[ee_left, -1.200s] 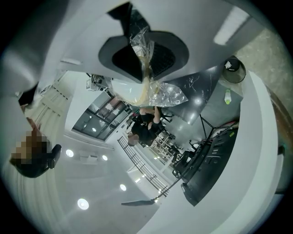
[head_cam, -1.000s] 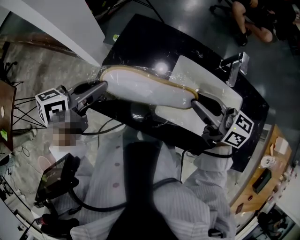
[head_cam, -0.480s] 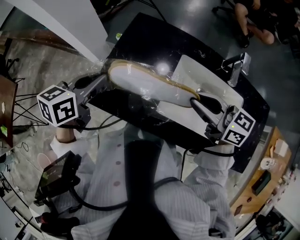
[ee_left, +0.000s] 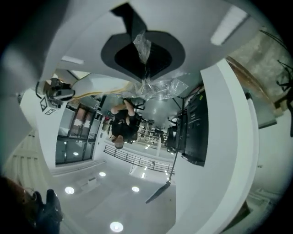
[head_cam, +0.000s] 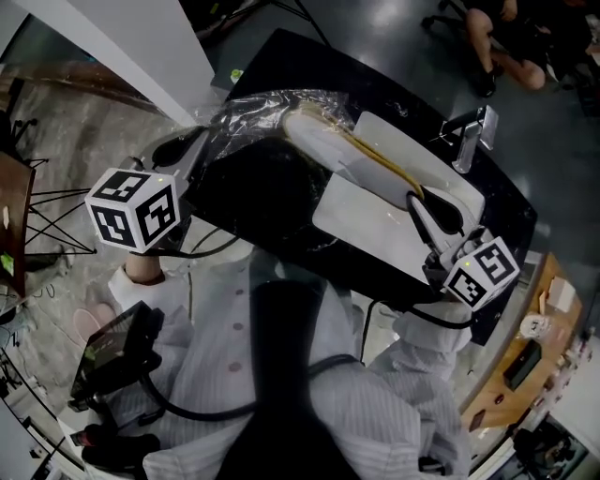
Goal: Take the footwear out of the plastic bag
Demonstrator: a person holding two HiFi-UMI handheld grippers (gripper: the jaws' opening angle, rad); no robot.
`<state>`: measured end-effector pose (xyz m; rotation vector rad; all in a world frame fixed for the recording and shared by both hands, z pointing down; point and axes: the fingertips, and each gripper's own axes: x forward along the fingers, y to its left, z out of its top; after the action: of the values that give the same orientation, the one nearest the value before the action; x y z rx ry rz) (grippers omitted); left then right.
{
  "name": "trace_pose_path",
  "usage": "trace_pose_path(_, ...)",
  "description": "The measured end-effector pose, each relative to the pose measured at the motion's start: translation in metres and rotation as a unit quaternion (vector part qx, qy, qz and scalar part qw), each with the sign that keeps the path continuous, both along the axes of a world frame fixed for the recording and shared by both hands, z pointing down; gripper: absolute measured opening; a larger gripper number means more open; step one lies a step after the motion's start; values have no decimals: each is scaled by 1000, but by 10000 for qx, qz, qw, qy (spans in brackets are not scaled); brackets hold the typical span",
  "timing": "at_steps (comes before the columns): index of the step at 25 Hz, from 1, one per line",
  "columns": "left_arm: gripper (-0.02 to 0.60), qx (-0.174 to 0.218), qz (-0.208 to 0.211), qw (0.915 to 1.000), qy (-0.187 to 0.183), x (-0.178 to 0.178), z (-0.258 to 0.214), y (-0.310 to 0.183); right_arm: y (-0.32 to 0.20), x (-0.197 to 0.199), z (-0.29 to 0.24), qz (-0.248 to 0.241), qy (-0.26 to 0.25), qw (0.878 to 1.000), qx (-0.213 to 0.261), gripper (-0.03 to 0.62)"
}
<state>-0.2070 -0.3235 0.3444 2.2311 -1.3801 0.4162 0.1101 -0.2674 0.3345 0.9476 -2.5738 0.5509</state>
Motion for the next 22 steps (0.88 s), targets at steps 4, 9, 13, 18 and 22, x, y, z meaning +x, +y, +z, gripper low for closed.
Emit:
trace_pose_path(4, 2, 395, -546, 9974, -241, -7, -11, -13, -9, 15, -9, 765, 386, 9953, 459, 67)
trace_pose_path(9, 2, 817, -847, 9914, -563, 0, -19, -20, -15, 20, -36, 1593, 583, 9771, 1288, 67)
trace_pose_path(13, 2, 925, -810, 9895, -760, 15, -14, -20, -15, 5, -56, 2029, 655, 9595, 1840, 67)
trace_pose_path(18, 2, 994, -590, 9915, -594, 44, -13, -17, -14, -28, -71, 2216, 205, 9530, 2056, 67)
trace_pose_path(22, 2, 1085, -487, 9913, -562, 59, -13, -15, -19, -48, -71, 2261, 27, 9520, 2066, 67)
